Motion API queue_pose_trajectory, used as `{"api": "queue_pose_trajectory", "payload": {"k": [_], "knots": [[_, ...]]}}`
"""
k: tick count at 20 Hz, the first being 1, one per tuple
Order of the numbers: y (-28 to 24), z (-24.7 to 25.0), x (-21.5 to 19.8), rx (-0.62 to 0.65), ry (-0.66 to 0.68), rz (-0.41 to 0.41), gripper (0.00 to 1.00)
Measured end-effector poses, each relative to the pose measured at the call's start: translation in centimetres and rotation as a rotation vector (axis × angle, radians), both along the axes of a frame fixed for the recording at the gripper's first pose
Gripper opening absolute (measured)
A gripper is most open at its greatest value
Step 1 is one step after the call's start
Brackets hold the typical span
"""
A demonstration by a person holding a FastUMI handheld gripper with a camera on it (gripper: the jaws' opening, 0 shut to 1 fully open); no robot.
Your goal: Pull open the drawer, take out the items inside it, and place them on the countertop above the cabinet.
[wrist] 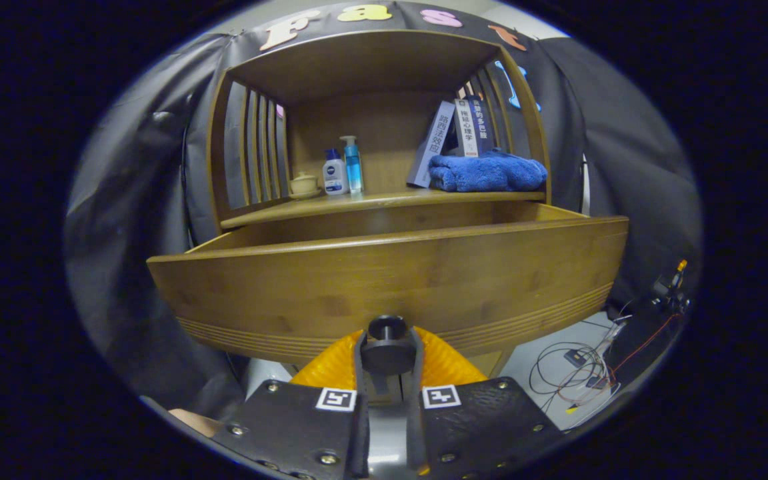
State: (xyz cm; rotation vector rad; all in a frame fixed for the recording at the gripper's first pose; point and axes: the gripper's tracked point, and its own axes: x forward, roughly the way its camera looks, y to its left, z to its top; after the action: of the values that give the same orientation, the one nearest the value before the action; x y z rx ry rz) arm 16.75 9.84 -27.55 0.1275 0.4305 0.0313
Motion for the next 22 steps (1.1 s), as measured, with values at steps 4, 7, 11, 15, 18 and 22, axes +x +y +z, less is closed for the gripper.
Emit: {"api": "queue_pose_trajectory", "payload": {"k": [4,7,11,15,18,22], "knots": [[-0.1,-0.5,-3.4,-0.006,0.015,0.009,0.22],[-0.1,-0.4,-4.4,-0.002,0.020,0.017,0.22],[0.1,-0.7,-5.1,-0.011,0.056,0.033,0.28],[-0.8,2.1,-6.6,0.005,0.046,0.043,0.53],[-0.9,7.5,-5.7,-0.003,-0.022,0.061,0.66],[-0.1,12.8,-1.2,-0.031,-0.060,0.116,0.66]]}}
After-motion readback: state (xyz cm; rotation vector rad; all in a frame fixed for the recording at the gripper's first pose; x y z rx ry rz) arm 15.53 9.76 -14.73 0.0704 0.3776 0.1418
